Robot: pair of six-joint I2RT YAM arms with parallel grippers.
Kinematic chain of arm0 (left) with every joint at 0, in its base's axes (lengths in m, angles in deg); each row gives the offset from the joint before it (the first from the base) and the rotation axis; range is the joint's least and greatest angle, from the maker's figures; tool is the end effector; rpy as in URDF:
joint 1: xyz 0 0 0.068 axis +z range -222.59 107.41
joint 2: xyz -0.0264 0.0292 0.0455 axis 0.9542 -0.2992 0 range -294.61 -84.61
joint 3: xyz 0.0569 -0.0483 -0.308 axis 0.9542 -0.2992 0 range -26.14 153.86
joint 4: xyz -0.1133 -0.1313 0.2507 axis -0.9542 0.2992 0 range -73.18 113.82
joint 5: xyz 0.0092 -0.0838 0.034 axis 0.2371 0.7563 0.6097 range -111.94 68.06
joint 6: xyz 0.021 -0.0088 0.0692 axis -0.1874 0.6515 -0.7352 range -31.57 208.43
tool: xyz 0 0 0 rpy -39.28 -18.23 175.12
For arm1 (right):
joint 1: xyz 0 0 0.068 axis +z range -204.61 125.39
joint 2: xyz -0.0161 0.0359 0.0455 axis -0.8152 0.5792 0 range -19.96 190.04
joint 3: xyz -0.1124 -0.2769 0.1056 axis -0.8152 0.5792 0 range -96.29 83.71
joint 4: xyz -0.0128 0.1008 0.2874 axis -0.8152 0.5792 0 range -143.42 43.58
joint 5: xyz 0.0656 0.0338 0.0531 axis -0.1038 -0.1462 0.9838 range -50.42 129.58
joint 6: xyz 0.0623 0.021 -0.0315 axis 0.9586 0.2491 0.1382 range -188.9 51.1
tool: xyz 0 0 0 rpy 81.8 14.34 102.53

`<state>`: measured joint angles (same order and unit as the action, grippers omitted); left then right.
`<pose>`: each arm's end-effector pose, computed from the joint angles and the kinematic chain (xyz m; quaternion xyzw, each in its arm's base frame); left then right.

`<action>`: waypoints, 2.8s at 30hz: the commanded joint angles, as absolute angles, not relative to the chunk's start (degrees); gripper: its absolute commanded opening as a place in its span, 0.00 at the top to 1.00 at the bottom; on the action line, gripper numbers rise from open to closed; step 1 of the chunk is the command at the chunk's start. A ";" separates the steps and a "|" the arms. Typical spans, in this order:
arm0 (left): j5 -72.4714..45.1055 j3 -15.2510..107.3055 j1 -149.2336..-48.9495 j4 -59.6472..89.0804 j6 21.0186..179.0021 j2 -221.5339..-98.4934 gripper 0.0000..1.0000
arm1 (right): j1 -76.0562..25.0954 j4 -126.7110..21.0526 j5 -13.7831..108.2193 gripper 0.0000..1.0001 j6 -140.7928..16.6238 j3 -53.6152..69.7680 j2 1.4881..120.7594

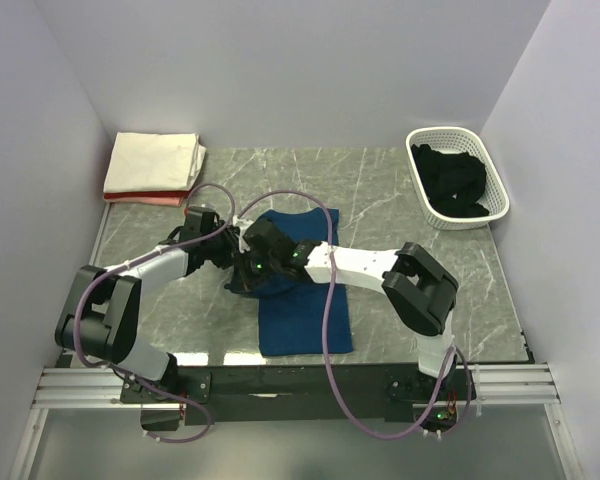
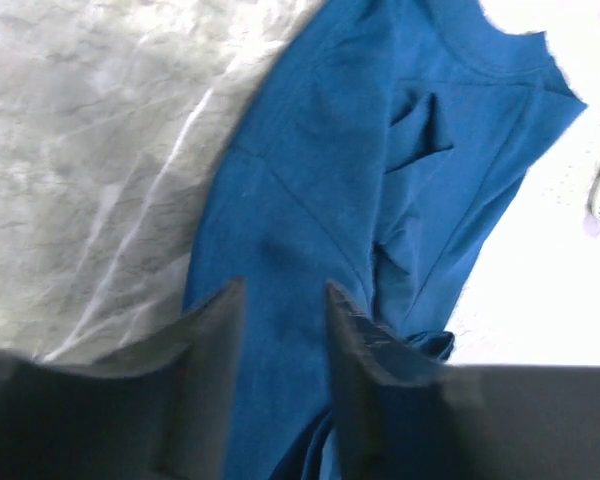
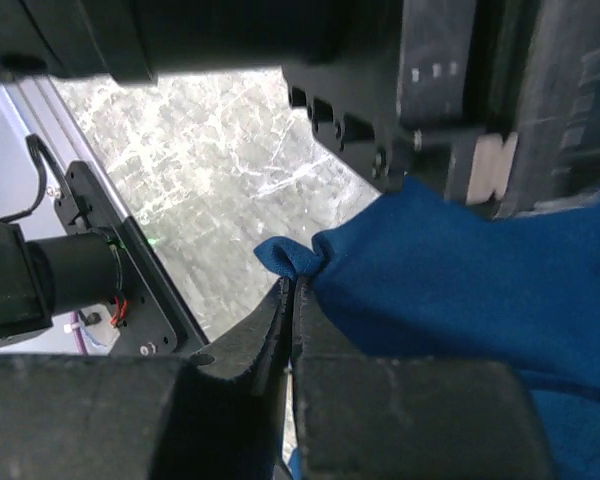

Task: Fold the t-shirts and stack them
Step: Fold the tshirt

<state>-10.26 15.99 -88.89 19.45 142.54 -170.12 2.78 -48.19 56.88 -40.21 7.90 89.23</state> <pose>0.3238 -0.1073 0.1699 -0.2628 0.8850 -0.2920 0.2500 0.2545 0.4314 0.2135 -0.2840 0.8469 0.3916 0.2208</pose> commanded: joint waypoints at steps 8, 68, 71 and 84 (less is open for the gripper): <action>-12.10 20.09 -87.36 22.36 139.23 -172.50 0.99 | -0.37 -48.50 55.40 0.55 -42.54 8.19 85.79; -9.29 26.06 -86.74 24.20 136.24 -170.39 0.78 | -18.57 -50.00 44.06 1.00 -37.79 16.91 82.97; -9.11 26.68 -86.74 24.12 136.33 -170.83 0.78 | -18.92 -50.17 43.10 1.00 -37.17 18.41 81.91; -7.44 40.28 -93.50 27.36 133.17 -181.36 0.61 | -21.38 -52.01 40.81 0.99 -34.45 24.38 79.98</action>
<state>-9.02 35.16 -90.83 25.90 136.02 -179.04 -20.46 -49.57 42.67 -35.58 22.72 83.96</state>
